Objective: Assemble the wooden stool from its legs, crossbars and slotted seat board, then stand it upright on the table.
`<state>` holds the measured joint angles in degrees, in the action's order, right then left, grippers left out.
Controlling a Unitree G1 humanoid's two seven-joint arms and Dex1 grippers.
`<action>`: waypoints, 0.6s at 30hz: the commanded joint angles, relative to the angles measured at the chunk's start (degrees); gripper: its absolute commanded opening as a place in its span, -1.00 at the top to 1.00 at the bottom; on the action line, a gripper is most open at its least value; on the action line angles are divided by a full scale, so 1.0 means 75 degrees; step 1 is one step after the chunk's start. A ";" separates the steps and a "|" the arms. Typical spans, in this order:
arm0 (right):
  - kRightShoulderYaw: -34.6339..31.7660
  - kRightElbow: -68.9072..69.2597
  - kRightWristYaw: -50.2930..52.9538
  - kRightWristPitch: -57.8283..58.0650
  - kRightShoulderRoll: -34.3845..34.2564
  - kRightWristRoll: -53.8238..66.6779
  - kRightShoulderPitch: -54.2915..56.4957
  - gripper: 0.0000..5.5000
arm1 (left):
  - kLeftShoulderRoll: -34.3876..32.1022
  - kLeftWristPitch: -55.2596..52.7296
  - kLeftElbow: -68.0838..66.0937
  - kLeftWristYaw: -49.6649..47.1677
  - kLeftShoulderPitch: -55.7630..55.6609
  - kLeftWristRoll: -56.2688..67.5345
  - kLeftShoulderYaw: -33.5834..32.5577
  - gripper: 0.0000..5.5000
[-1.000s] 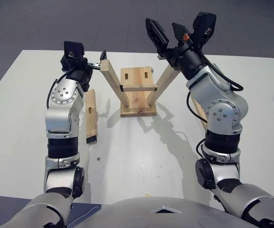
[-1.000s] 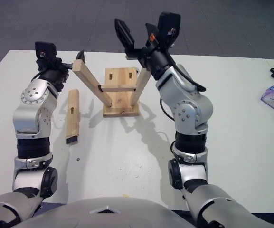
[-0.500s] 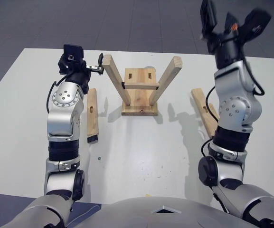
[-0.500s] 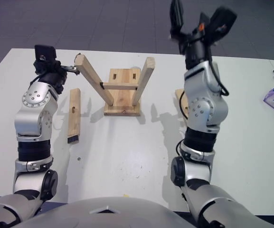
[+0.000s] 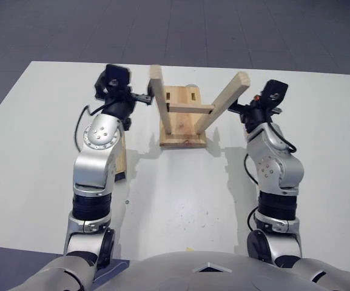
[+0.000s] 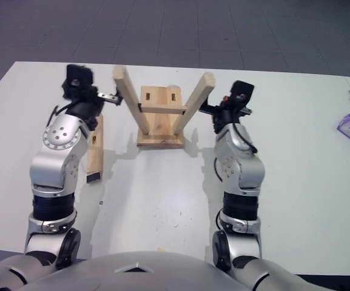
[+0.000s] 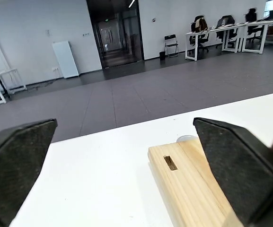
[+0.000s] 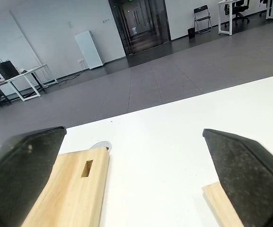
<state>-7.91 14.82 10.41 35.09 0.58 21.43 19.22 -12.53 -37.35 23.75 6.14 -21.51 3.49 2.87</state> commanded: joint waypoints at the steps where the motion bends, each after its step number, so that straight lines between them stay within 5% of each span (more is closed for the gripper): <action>1: 0.0529 0.0409 -0.0417 0.0346 -0.0319 0.0323 0.0337 -0.96 | -0.0055 0.0058 0.0227 0.1223 0.0031 0.0394 0.1269 -0.96; 9: -0.0055 0.0102 -0.0581 0.0386 0.0264 0.0099 0.0353 -0.96 | -0.0774 0.0945 -0.1473 0.1195 0.1066 -0.0389 0.0956 -0.96; 18: -0.0376 -0.0330 -0.0659 0.0038 0.0539 -0.0197 0.0810 -0.96 | -0.0620 0.1134 -0.1603 0.0492 -0.0409 -0.0346 -0.0349 -0.96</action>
<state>-10.06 13.49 5.47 36.10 3.91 20.62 23.62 -17.64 -28.59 11.72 11.87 -20.61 0.81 3.26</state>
